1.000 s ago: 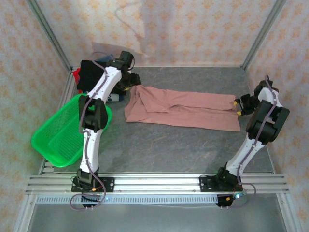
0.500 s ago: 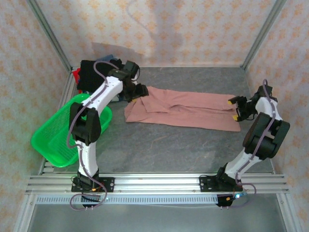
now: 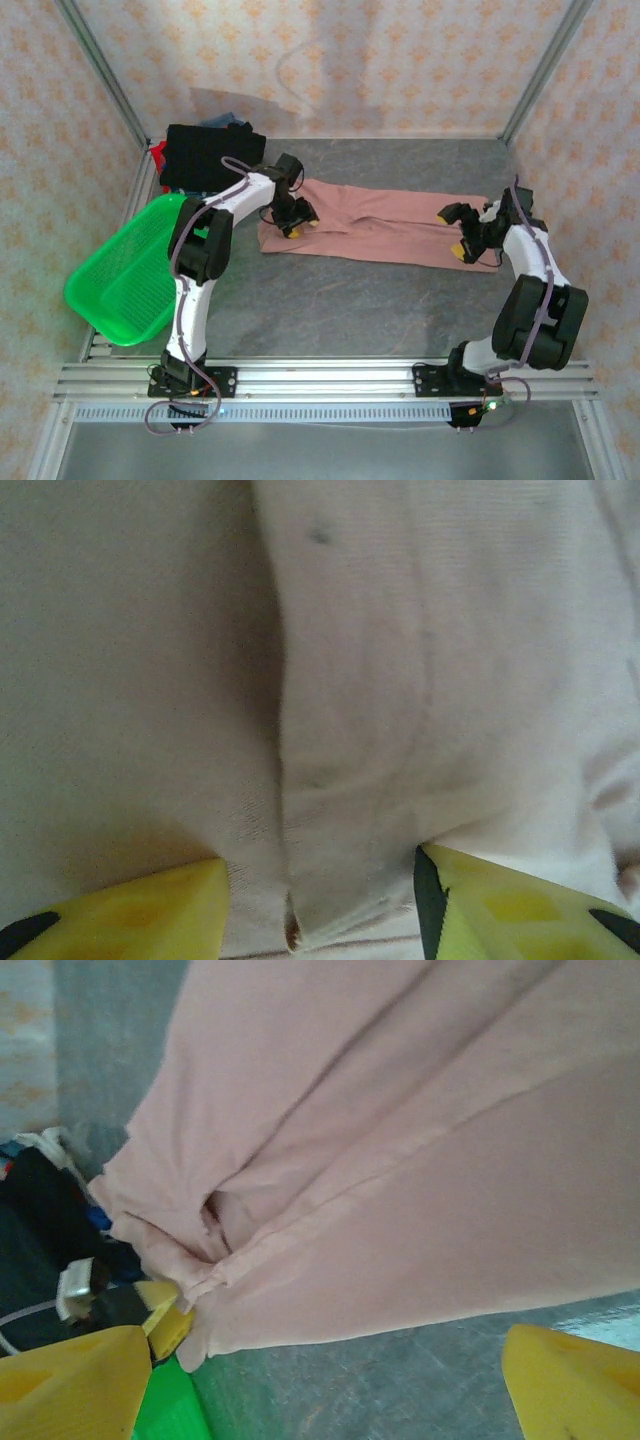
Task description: Fold and stack the t-shirts
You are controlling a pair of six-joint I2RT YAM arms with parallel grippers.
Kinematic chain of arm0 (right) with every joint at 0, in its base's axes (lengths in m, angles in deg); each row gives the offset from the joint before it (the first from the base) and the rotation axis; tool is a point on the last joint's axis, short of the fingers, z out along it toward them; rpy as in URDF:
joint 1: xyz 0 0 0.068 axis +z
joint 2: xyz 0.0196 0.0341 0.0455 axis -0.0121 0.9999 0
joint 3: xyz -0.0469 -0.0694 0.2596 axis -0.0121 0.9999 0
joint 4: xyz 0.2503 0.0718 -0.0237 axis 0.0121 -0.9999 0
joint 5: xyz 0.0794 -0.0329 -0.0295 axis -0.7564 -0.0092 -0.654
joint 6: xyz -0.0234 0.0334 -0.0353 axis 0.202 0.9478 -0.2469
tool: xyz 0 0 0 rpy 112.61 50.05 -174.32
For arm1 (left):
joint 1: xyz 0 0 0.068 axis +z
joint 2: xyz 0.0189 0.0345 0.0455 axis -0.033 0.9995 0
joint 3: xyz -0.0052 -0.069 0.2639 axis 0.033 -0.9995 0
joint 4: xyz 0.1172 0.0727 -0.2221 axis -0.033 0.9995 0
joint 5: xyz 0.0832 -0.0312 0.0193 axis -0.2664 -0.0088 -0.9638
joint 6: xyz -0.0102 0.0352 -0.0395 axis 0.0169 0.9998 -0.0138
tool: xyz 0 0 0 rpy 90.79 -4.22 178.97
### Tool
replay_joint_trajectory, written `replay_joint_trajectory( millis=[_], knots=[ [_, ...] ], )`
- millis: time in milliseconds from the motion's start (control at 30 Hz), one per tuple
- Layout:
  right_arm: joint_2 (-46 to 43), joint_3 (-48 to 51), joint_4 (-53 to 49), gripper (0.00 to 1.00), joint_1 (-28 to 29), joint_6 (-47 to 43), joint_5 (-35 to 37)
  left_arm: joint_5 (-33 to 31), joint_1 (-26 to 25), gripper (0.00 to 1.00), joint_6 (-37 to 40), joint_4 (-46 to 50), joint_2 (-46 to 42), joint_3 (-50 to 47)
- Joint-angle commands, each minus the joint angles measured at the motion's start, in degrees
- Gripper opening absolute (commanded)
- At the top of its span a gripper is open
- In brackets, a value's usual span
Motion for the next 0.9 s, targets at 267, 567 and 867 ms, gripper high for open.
replay_joint_trajectory(
  millis=[267, 567, 867],
  knots=[
    [-0.72, -0.95, 1.25, 0.92, 0.29, -0.24, -0.89, 1.98, -0.78, 0.38, -4.31, -2.65, 0.76, 2.22],
    [0.35, -1.74, 1.11, 0.93, 0.22, -0.54, -1.08, 2.67, -0.95, 0.13, -3.82, -1.71, 1.76, 4.79],
    [0.6, -0.65, 1.92, 0.94, 0.23, -0.92, -1.39, 2.8, -0.95, 0.0, -3.06, 0.29, 6.6, 15.21]
  ],
)
